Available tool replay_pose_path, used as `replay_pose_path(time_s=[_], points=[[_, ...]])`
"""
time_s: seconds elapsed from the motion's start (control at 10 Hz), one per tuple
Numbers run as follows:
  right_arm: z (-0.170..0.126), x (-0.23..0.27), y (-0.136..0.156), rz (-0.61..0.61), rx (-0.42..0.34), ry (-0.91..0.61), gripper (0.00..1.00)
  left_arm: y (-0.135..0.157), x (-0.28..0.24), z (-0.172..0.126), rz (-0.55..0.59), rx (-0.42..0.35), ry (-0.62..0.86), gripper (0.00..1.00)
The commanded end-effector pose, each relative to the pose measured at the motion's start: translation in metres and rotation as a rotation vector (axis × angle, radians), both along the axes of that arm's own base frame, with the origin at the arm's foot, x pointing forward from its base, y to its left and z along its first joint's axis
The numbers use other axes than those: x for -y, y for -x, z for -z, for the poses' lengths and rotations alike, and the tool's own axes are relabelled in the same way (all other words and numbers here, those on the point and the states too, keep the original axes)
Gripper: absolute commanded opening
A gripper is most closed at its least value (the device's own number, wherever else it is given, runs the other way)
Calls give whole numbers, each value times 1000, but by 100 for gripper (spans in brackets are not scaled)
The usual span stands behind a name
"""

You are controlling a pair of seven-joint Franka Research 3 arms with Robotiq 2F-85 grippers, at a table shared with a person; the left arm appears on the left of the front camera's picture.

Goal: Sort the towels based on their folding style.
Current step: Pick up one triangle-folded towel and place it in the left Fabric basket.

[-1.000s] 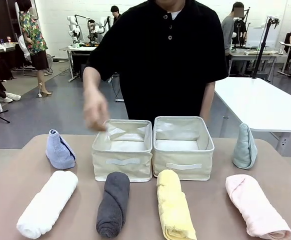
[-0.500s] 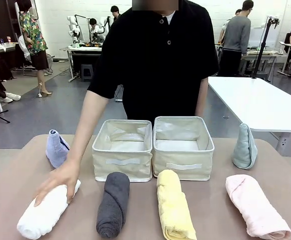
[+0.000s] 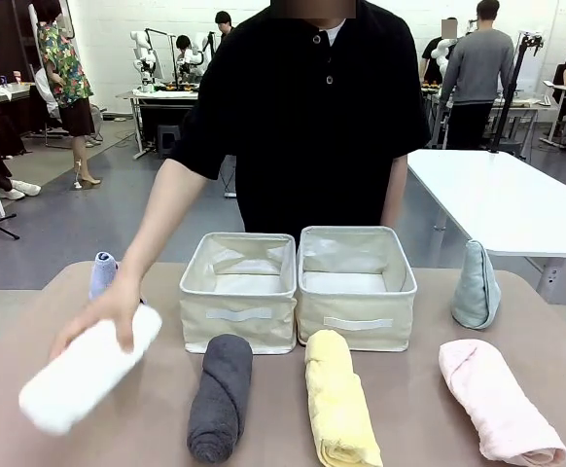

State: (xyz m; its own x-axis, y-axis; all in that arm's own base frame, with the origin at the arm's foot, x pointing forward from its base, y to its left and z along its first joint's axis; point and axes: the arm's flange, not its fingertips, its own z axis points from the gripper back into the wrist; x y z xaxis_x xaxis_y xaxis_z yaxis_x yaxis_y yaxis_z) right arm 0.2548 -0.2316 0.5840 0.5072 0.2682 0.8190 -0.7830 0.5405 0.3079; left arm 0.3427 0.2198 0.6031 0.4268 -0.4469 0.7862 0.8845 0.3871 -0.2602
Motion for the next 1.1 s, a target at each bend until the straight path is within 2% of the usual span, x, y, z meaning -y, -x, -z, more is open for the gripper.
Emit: replay_pose_path(time_s=[0.0, 0.3, 0.4, 0.6, 0.7, 0.9, 1.0], points=[[-2, 2, -1, 5, 1, -17, 100, 0, -1, -1, 3, 5, 14, 100], [-2, 2, -1, 5, 1, -17, 100, 0, 0, 0, 0, 0, 0, 100], [-2, 2, -1, 5, 1, -17, 100, -6, 32, -7, -1, -22, -160, 100], [-2, 2, -1, 5, 1, -17, 100, -18, 93, -24, -58, -151, -313, 100], [-2, 2, -1, 5, 1, -17, 100, -21, 129, -23, 17, -214, -413, 100], [-2, 2, -1, 5, 1, -17, 100, -34, 207, -11, -61, -371, -576, 100], [-2, 2, -1, 5, 1, -17, 100, -42, 237, -10, -138, -394, -509, 100]])
